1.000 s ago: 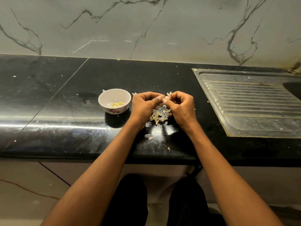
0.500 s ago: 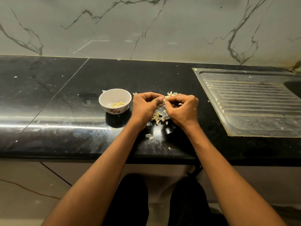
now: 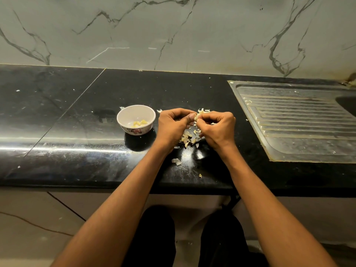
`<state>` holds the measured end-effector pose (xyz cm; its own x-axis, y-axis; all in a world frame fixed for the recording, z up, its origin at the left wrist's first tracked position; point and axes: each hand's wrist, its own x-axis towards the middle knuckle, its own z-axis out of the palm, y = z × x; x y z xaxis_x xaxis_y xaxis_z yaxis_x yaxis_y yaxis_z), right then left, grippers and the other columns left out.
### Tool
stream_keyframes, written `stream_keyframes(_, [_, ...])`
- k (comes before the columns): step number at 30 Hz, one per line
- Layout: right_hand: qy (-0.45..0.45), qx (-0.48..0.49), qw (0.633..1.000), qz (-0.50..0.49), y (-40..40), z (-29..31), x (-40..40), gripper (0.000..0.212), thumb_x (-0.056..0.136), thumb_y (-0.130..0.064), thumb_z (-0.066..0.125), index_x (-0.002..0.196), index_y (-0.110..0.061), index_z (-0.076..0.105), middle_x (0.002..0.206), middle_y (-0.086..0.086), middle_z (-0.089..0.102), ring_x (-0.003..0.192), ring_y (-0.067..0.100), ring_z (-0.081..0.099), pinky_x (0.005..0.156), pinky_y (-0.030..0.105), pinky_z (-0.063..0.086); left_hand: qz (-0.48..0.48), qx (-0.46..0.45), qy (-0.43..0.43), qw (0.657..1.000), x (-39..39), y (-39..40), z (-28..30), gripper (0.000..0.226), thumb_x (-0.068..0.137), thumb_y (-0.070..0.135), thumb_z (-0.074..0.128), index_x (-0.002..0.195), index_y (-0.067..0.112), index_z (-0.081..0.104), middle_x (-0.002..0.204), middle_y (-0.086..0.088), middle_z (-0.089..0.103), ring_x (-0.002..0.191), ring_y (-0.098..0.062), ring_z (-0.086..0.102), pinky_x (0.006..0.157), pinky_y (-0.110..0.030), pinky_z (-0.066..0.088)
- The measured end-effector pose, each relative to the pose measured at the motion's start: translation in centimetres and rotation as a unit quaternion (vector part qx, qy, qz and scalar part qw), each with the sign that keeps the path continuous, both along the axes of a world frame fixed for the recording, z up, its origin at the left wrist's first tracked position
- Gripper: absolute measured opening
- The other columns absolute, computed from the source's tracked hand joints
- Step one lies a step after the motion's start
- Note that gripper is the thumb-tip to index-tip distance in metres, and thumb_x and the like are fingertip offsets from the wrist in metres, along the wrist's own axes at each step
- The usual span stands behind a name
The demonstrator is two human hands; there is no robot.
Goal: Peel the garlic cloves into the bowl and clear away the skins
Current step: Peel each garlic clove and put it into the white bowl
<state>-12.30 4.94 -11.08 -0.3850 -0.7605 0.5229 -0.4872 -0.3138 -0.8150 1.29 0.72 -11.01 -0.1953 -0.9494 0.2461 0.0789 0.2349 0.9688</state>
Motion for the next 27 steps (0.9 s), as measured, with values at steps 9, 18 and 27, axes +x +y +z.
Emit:
stream_keyframes(9, [-0.043,0.02,0.999,0.011,0.1,0.2,-0.1,0.006,0.079,-0.009,0.082,0.074,-0.013,0.082,0.069,-0.001,0.076,0.056,0.02,0.071,0.054,0.049,0.061,0.005,0.002,0.011,1.0,0.2,0.3,0.1,0.014,0.087,0.002,0.078,0.1,-0.002,0.077,0.087,-0.014,0.078,0.073,-0.017,0.074,0.072,-0.032,0.061])
stream_keyframes(18, [-0.054,0.03,0.998,0.026,0.4,0.6,-0.1,0.01,0.077,-0.012,0.082,0.072,-0.02,0.081,0.068,-0.001,0.076,0.056,0.019,0.071,0.056,0.038,0.059,-0.026,-0.003,-0.011,1.0,0.2,0.4,0.1,0.012,0.085,0.003,0.079,0.097,0.004,0.08,0.091,-0.009,0.079,0.091,-0.027,0.077,0.088,-0.041,0.062])
stream_keyframes(27, [-0.091,0.034,0.995,0.018,0.6,1.0,0.0,0.018,0.079,0.003,0.076,0.071,-0.012,0.08,0.061,0.004,0.072,0.045,0.017,0.063,0.044,0.025,0.049,-0.018,0.005,0.006,1.0,0.4,0.1,0.1,0.009,0.092,0.002,0.071,0.097,0.002,0.078,0.088,-0.012,0.079,0.076,-0.018,0.072,0.073,-0.029,0.059])
